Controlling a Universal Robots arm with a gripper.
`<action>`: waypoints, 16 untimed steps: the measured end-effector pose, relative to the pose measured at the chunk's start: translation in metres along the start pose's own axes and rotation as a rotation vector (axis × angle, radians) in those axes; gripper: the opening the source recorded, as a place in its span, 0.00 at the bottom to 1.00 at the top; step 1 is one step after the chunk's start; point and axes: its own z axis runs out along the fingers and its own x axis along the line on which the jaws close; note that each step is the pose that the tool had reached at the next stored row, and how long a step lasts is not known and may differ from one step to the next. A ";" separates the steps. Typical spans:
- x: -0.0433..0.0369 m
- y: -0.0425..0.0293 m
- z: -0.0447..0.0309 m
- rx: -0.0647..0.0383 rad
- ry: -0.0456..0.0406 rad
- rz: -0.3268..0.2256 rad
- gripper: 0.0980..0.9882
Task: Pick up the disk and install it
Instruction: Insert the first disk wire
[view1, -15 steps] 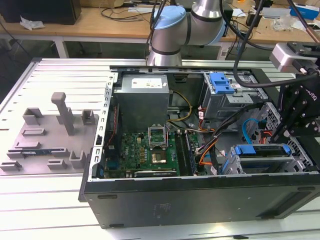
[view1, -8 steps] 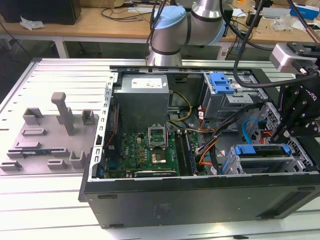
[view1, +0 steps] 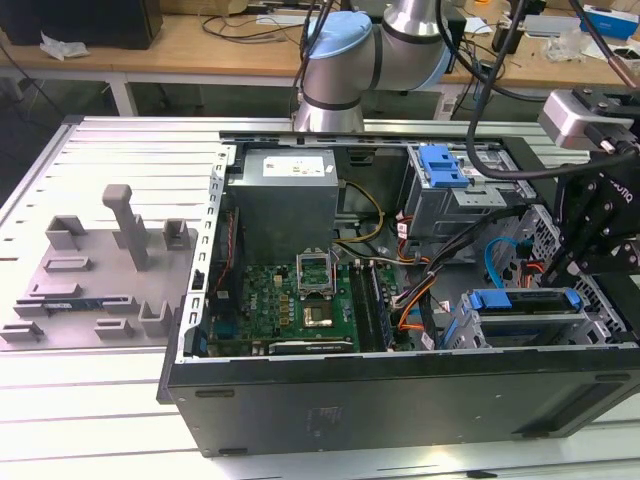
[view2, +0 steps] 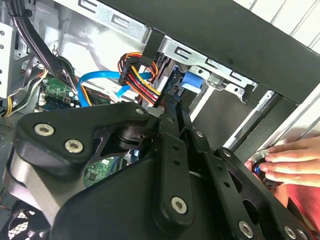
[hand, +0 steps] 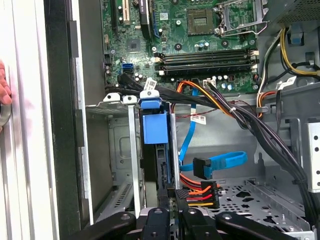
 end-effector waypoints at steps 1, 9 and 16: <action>0.0000 0.0015 0.0000 0.003 -0.0001 0.000 0.07; -0.0002 0.0005 0.0002 0.004 -0.0001 -0.001 0.07; 0.0001 0.0004 0.0007 0.004 -0.0003 -0.001 0.07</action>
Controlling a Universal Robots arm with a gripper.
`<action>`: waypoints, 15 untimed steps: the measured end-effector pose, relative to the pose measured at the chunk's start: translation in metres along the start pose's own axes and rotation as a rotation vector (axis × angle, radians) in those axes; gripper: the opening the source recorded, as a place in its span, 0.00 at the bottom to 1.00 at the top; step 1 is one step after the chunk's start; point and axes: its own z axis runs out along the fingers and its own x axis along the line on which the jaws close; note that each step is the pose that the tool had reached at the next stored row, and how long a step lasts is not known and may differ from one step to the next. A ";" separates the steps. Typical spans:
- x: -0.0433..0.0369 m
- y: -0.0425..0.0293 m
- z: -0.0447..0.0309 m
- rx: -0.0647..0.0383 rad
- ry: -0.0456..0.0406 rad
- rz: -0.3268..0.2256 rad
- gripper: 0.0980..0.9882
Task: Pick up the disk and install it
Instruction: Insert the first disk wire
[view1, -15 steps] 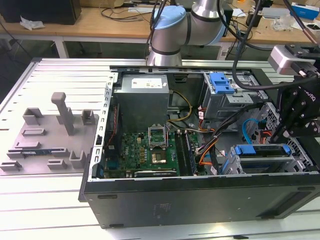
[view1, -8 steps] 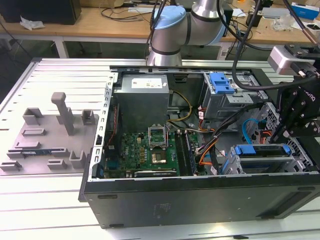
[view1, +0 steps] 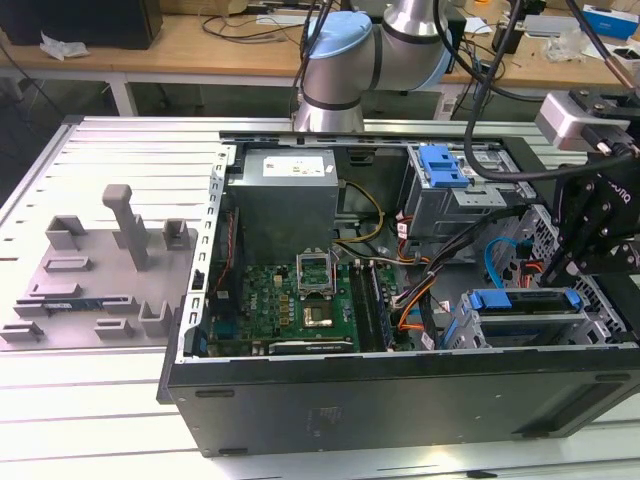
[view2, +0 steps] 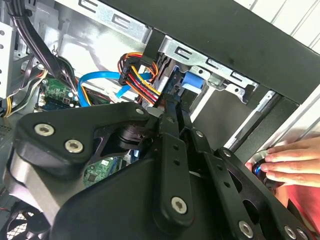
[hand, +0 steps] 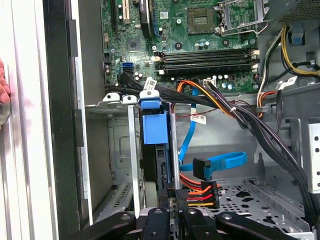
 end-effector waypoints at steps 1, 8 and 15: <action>0.0001 0.0000 0.0000 0.000 0.0003 0.000 0.07; 0.0003 0.0001 0.0020 0.000 0.0002 0.000 0.07; 0.0014 0.0000 0.0037 0.000 0.0003 0.000 0.07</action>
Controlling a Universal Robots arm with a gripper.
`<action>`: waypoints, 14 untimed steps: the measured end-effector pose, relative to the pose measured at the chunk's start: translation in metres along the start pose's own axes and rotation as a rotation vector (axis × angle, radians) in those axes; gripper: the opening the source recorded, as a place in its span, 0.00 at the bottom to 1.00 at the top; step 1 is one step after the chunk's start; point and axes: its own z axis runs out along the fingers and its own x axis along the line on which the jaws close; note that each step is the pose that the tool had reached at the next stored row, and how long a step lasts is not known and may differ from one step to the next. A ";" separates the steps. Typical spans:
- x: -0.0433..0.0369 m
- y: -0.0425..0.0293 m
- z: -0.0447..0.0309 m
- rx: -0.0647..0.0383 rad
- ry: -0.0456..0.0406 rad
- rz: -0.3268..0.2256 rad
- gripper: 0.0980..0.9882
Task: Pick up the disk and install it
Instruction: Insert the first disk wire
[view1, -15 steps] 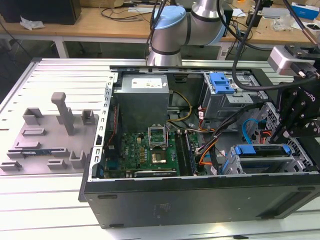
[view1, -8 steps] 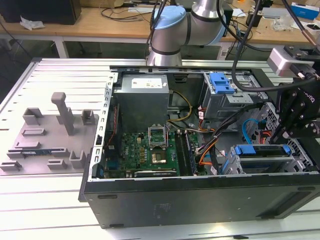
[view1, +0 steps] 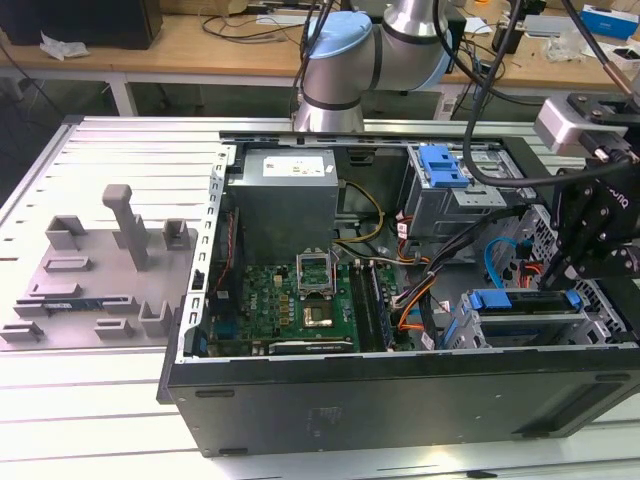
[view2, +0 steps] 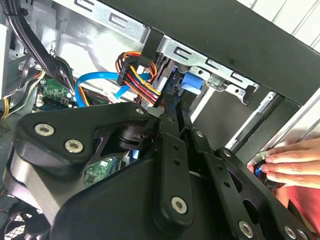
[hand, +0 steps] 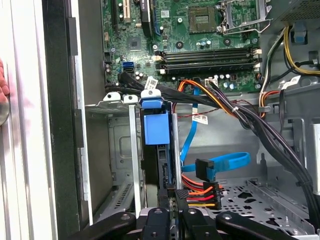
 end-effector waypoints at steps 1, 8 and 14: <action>0.0000 0.0000 0.0002 0.000 0.0001 0.000 0.07; 0.0006 0.0001 0.0036 0.000 -0.0002 0.000 0.07; 0.0007 0.0001 0.0059 0.000 -0.0002 0.000 0.07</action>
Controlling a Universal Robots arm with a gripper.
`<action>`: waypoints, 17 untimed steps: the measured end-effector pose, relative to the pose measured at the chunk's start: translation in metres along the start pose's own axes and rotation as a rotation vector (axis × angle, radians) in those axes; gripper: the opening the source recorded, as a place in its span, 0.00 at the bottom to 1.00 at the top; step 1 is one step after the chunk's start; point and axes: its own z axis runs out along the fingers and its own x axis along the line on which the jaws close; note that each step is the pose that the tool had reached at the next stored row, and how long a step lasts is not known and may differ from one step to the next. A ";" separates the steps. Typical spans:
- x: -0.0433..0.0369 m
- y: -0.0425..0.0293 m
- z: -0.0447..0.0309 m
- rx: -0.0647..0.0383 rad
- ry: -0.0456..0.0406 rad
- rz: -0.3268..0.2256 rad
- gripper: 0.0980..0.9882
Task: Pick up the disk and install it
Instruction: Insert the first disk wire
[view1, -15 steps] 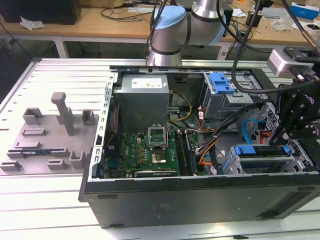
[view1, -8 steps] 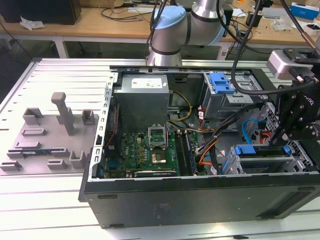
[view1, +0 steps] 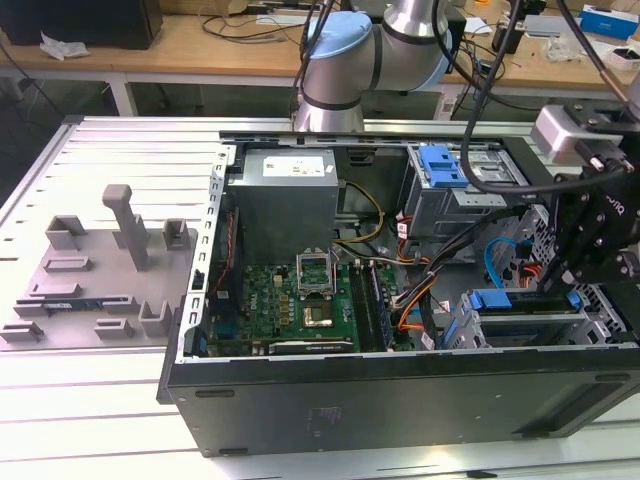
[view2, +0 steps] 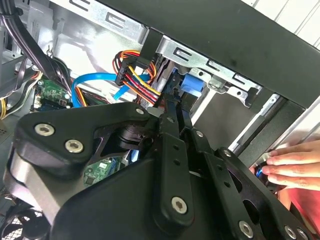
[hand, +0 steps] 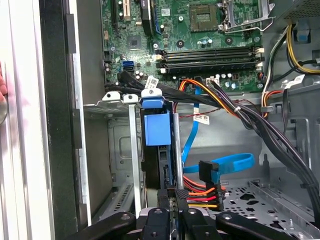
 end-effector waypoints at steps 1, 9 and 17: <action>0.0000 0.0000 0.0005 0.000 0.0000 0.000 0.07; -0.0002 -0.0001 0.0053 0.000 0.0002 0.000 0.07; -0.0041 0.0005 -0.0074 0.002 0.0042 0.000 0.23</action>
